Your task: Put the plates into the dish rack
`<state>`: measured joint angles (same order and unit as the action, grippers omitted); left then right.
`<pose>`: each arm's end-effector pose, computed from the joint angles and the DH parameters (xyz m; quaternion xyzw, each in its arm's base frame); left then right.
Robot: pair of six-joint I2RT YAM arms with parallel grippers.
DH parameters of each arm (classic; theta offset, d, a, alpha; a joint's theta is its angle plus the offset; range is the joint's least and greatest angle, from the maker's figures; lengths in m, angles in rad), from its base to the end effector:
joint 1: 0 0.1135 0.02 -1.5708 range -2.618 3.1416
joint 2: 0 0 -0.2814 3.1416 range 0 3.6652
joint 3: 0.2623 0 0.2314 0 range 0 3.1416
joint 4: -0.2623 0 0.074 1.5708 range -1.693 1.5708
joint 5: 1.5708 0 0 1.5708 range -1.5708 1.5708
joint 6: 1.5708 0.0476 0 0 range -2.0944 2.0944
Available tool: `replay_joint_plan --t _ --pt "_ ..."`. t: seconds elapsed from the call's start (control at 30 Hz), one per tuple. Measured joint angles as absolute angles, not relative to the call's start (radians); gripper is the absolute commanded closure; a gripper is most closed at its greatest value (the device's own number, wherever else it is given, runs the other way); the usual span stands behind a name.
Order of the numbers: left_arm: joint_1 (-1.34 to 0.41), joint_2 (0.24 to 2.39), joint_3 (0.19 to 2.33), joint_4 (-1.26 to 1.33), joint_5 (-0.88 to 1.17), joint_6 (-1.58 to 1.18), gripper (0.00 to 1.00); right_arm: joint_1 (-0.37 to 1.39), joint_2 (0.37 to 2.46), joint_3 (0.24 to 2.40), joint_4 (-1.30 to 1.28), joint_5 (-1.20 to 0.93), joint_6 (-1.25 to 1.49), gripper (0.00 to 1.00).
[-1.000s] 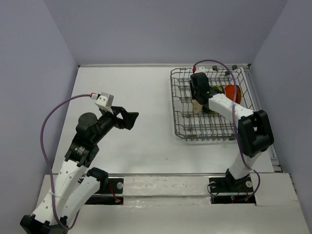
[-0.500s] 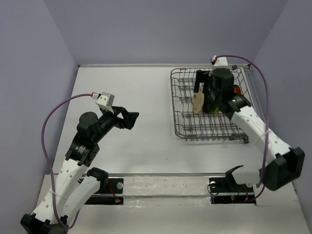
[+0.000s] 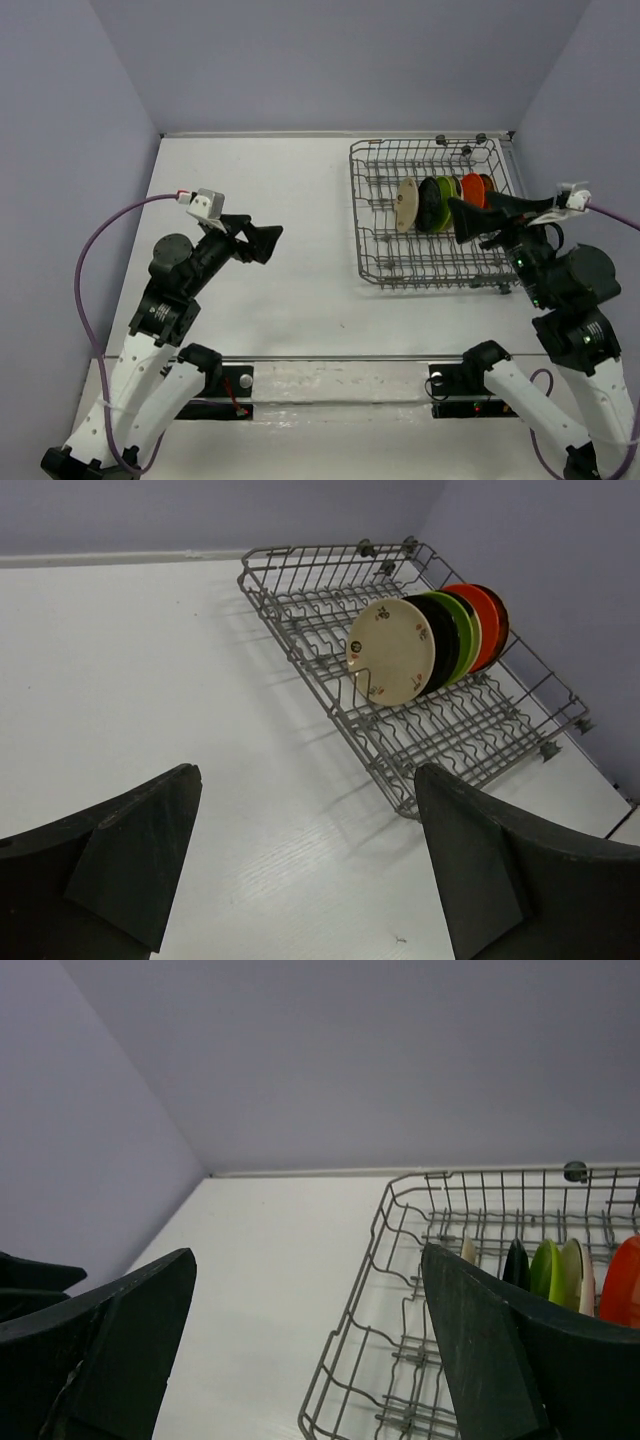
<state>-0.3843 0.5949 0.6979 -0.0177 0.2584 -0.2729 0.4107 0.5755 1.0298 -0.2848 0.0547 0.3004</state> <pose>0.1092 -0.0573 0.3641 0.1321 0.6644 -0.3182 0.6633 0.0727 0.0288 0.4391 -0.0146 0.6446 0.2495 0.7225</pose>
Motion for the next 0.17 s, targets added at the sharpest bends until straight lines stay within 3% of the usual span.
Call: replay_joint_plan --t 0.17 --pt "-0.384 0.572 0.757 0.012 0.257 -0.294 0.01 0.411 0.471 1.030 -0.290 0.053 0.315 0.00"
